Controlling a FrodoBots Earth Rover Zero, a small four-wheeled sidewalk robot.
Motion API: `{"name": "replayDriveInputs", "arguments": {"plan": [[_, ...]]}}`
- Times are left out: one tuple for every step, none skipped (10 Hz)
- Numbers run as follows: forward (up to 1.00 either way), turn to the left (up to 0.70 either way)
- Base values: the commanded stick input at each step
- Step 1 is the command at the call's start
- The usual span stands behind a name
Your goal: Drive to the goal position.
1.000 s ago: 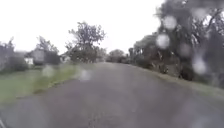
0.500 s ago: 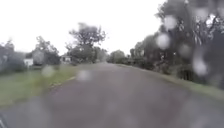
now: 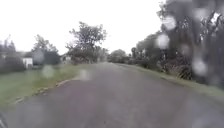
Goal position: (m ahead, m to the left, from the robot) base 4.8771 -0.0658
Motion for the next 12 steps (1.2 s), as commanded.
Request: {"name": "replayDriveInputs", "arguments": {"plan": [[1.00, 0.00], [1.00, 0.00], [1.00, 0.00], [1.00, 0.00], [1.00, 0.00], [1.00, -0.39], [1.00, -0.39], [1.00, -0.39], [1.00, -0.28], [1.00, -0.16], [1.00, -0.04], [1.00, 0.00]]}}
